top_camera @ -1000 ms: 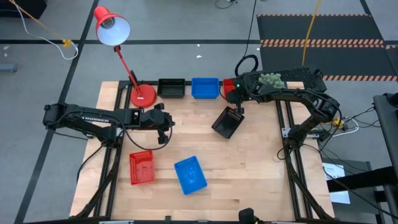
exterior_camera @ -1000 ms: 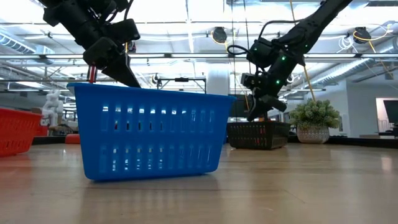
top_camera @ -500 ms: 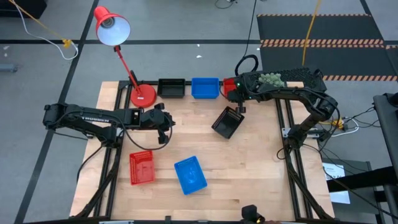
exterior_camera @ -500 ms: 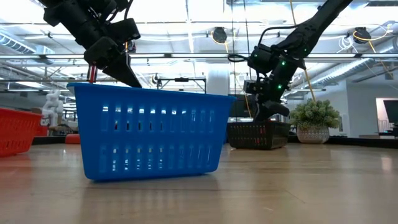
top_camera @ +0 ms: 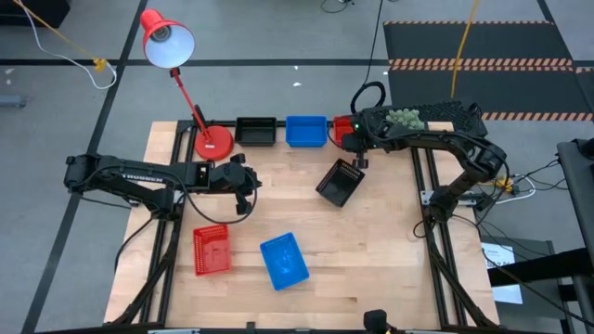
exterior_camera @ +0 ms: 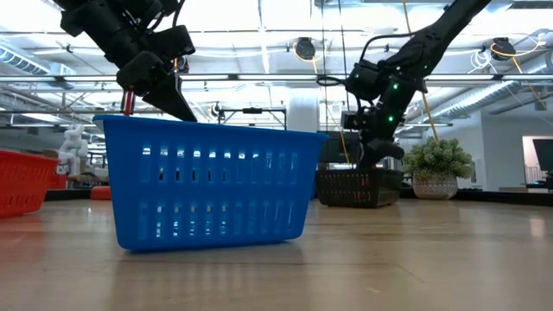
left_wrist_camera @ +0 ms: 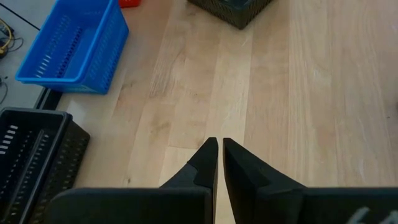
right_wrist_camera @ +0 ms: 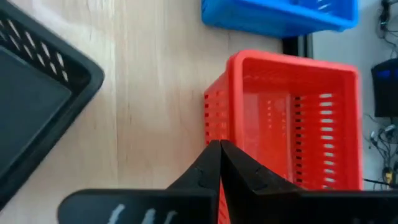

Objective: Stack baskets by color
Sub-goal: Stack the bottom right red bin on the top red bin, then stack the bottom blue bin on the top stacked blue bins

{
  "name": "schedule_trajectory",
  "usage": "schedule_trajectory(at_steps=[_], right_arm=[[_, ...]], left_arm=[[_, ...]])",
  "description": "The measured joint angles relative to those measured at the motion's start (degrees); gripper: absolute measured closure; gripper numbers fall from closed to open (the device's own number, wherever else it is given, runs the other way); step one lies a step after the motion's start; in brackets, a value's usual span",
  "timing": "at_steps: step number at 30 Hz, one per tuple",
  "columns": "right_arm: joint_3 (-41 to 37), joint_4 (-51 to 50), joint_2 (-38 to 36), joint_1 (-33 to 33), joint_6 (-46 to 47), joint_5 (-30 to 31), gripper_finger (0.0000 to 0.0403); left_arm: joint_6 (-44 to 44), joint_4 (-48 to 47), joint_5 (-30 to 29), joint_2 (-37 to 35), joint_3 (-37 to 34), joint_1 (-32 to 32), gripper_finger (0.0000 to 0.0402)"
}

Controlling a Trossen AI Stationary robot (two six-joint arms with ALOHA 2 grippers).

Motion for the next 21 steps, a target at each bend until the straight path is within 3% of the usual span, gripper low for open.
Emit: schedule_trajectory(at_steps=[7, 15, 21], right_arm=[[0.0, -5.7, -6.5, 5.0, 7.4, 0.0, 0.0399], [0.0, -13.8, -16.1, 17.5, 25.4, -0.1, 0.0399], [0.0, -15.6, -21.5, 30.9, 35.2, 0.0, 0.0399]], left_arm=[[-0.3, 0.4, 0.0, 0.0, 0.0, -0.5, 0.0373], [-1.2, 0.5, 0.0, 0.0, 0.0, -3.1, 0.0373], [-3.6, 0.7, 0.0, 0.2, 0.0, -14.1, 0.0371]])
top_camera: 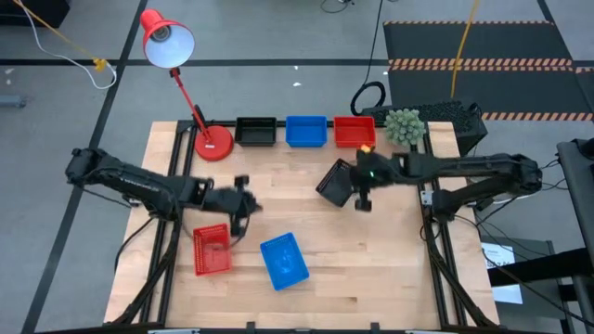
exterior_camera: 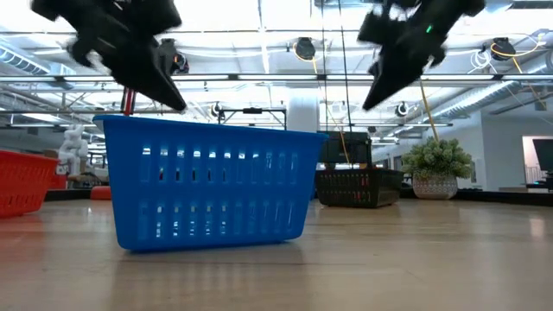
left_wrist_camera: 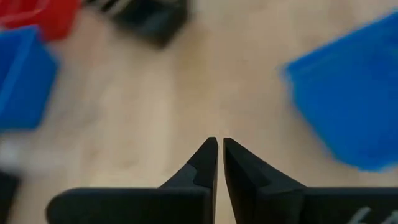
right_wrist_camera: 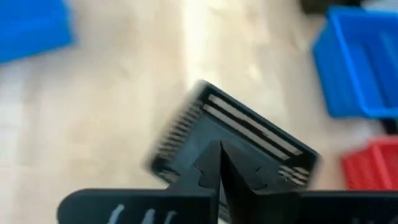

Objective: Stack baskets by color
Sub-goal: Stack the bottom blue bin on the top stacked blue bins

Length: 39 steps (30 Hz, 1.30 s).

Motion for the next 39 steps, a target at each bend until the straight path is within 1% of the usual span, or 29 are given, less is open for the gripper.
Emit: schedule_trajectory(at_steps=[3, 6, 8, 11, 13, 15, 18, 21, 26, 31, 37, 39], right_arm=[[0.0, 0.9, -1.2, 6.2, 2.4, 1.7, 0.0399], [0.0, 2.3, -1.2, 11.0, 3.5, 5.6, 0.0399], [0.0, 2.8, -1.2, 13.2, 3.0, 6.6, 0.0399], [0.0, 2.7, -1.2, 15.1, 2.4, 6.9, 0.0399], [0.0, 2.6, -1.3, 16.1, 2.6, 6.9, 0.0399], [0.0, 2.6, -1.6, 16.7, 2.6, 6.1, 0.0399], [0.0, 2.3, -1.5, 17.4, 2.6, 6.1, 0.0399], [0.0, 2.3, -1.6, 17.8, 2.5, 6.1, 0.0399], [0.0, 2.1, -1.5, 17.8, 2.0, 6.0, 0.0399], [0.0, 1.5, -1.5, 17.8, 2.0, 6.0, 0.0399], [0.0, 1.6, -1.5, 17.8, 1.8, 6.0, 0.0399], [0.0, 1.5, -1.5, 17.8, 1.8, 6.0, 0.0399]], left_arm=[[-1.8, 1.9, -1.2, 1.7, 0.8, -8.1, 0.0347], [-4.5, 2.2, -4.3, 5.4, 4.0, -14.6, 0.0301], [-5.7, 0.8, -4.7, 8.6, 6.7, -17.7, 0.0266], [-5.8, 0.0, -4.5, 13.9, 11.2, -21.3, 0.0223], [-5.7, -1.3, -4.2, 17.2, 13.9, -23.1, 0.0205], [-5.2, -2.4, -3.9, 20.5, 16.3, -24.3, 0.0196], [-4.2, -4.5, -1.0, 25.1, 19.6, -24.9, 0.0194], [-2.8, -6.2, 2.1, 29.3, 22.1, -24.9, 0.0204], [2.3, -7.0, 2.5, 34.2, 24.2, -24.4, 0.0243], [6.3, -6.9, 2.5, 35.3, 24.3, -22.8, 0.0294], [10.8, -6.7, 3.0, 35.4, 24.3, -20.7, 0.0377], [11.7, -6.4, 3.0, 35.4, 24.3, -19.8, 0.039]])
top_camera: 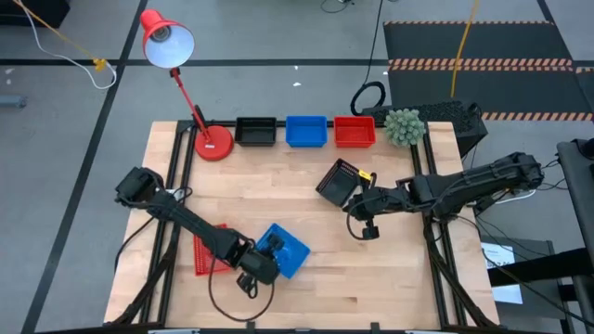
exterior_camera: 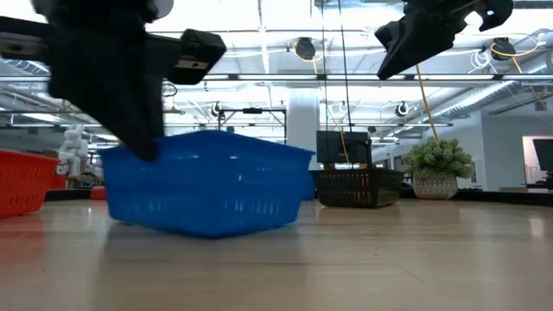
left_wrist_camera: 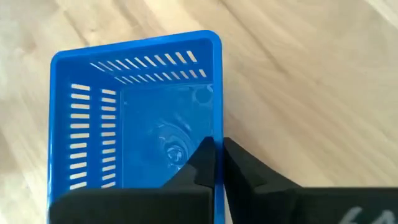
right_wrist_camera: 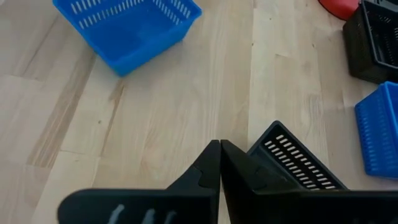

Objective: Stack baskets by color
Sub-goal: Stack the bottom blue bin on the top stacked blue bins

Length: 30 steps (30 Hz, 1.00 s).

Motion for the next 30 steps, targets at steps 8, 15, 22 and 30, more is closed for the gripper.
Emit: schedule_trajectory(at_steps=[8, 15, 22, 30], right_arm=[[0.0, -0.1, 0.0, 0.0, 0.0, 0.0, 0.0399], [0.0, -3.6, -1.3, 0.0, 0.8, 2.3, 0.0399], [0.0, -14.4, -8.6, 0.0, 8.0, 9.2, 0.0399], [-0.5, -15.4, -13.3, 0.0, 9.2, 10.3, 0.0399]], left_arm=[[6.1, 0.0, -0.2, 0.0, 2.7, 5.0, 0.0389], [13.9, -7.6, -6.8, 0.0, 12.6, 12.4, 0.039], [20.2, -12.1, -8.9, 0.0, 20.1, 22.5, 0.0391], [24.2, -6.6, -10.1, -0.1, 24.3, 34.4, 0.0393]])
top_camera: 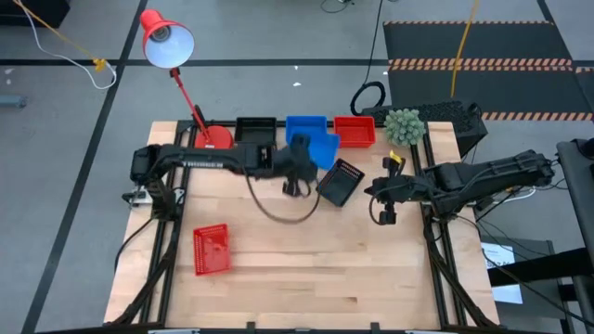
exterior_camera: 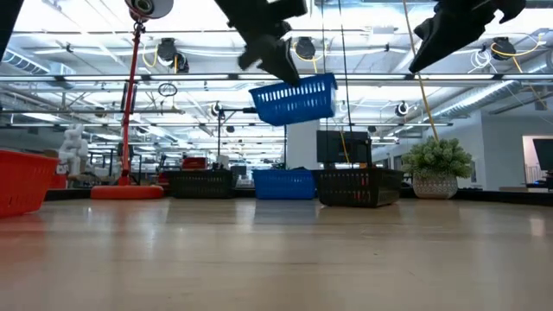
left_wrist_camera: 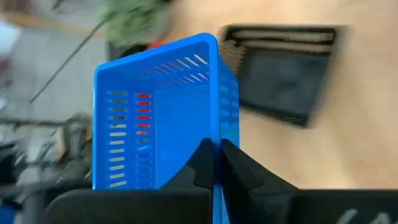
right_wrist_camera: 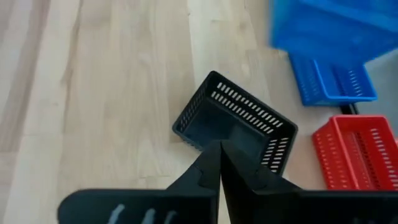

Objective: Stack baskets by color
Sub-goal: Stack the bottom blue bin on the top stacked blue bins

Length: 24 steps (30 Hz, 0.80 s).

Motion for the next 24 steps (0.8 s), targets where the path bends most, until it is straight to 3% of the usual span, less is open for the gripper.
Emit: schedule_trajectory(at_steps=[12, 24], right_arm=[[-4.2, 1.2, -2.1, 0.0, -2.4, 2.1, 0.0399], [-4.2, 3.5, -3.0, 0.0, -3.0, 2.1, 0.0399]], left_arm=[[2.1, 5.9, -1.1, 0.3, 0.2, 10.6, 0.0392], [3.5, 10.7, 1.1, 8.1, 0.3, 15.0, 0.039]])
